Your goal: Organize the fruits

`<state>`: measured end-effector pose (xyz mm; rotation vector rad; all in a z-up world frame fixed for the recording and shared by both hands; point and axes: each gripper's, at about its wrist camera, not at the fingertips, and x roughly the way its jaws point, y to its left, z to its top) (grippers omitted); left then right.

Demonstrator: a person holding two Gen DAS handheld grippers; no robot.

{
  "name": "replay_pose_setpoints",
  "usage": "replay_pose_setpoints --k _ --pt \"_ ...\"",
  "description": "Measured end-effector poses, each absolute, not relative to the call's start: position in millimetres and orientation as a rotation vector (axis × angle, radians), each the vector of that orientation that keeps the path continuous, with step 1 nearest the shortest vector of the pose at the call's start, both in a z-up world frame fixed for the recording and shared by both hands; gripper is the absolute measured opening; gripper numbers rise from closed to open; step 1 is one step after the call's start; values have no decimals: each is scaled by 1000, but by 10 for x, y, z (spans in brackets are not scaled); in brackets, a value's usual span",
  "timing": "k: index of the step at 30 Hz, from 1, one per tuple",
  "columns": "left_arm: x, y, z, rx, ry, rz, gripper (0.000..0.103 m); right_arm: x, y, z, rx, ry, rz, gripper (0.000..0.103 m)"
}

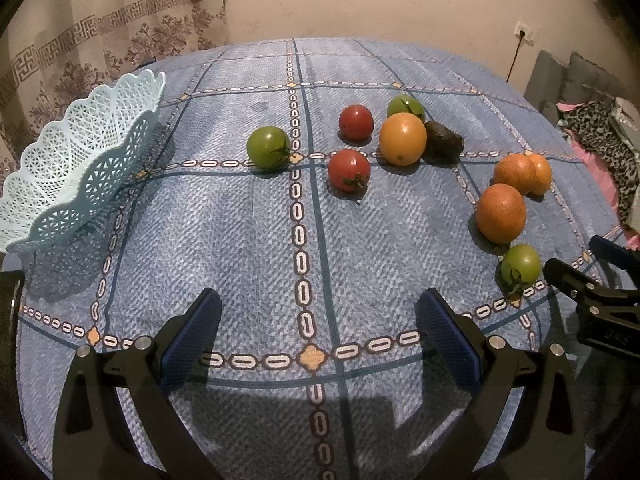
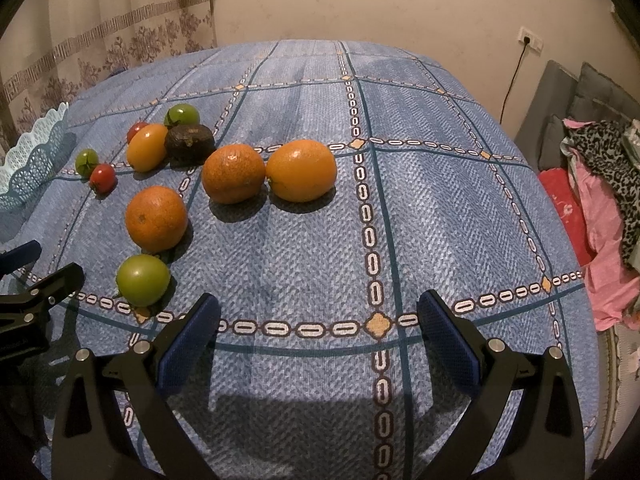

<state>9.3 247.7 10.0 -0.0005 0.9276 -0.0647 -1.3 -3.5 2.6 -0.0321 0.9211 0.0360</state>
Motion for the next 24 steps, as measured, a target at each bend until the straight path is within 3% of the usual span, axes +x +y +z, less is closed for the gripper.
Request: replay_pose_setpoints --k 14,24 --pt "465 2721 326 58 840 3 98 -74 -139 141 50 869 119 98" --pt "868 2728 278 86 847 -56 62 -85 -97 184 50 855 158 98"
